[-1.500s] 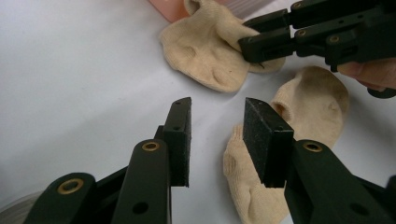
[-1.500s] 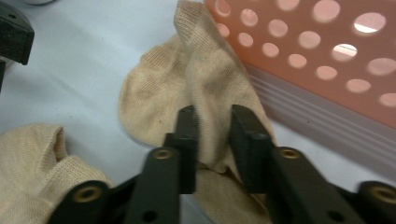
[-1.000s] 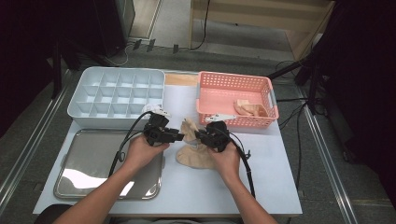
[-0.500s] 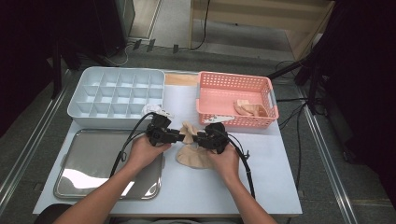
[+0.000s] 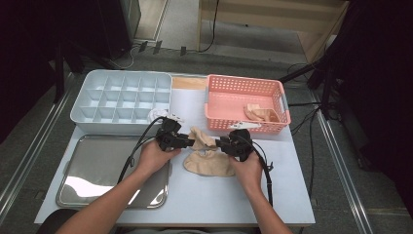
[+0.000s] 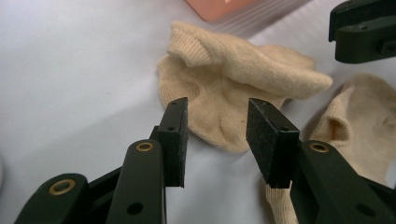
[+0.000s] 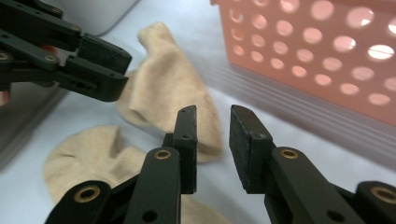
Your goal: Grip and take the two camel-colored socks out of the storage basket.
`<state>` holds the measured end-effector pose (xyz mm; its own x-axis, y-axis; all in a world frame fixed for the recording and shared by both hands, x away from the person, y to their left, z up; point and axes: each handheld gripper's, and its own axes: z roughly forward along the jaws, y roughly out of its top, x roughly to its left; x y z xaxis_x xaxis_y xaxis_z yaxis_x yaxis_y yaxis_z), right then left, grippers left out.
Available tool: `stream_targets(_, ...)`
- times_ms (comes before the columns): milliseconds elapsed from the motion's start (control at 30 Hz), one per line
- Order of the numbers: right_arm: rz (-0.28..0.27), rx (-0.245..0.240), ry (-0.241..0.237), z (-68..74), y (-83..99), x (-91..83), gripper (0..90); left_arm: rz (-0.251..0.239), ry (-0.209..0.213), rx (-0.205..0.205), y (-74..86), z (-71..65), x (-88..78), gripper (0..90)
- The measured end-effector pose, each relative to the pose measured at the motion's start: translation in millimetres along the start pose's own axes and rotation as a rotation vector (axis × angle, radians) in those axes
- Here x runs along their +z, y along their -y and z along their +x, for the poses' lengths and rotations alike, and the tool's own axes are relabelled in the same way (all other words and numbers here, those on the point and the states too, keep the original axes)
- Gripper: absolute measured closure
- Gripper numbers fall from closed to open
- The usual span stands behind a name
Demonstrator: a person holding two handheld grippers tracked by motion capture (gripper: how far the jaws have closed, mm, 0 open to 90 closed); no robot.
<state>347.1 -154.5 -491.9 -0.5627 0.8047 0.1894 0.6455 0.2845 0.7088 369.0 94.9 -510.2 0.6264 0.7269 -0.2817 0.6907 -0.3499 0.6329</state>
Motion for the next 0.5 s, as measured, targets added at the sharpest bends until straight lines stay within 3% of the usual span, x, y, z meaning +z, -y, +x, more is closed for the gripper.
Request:
stream_targets(167,-0.001,0.001,0.021,-4.7,2.8,4.5,71.5,0.015,-0.015,0.016,1.4,-1.7,4.8,63.3)
stream_targets(400,-0.003,0.001,0.027,-2.7,5.5,19.3,69.2,0.024,-0.056,0.062,2.7,-1.8,4.6,78.6)
stream_targets(500,-0.005,0.001,0.024,-0.8,5.8,21.7,68.1,0.033,-0.045,0.064,3.2,-2.3,4.5,84.3)
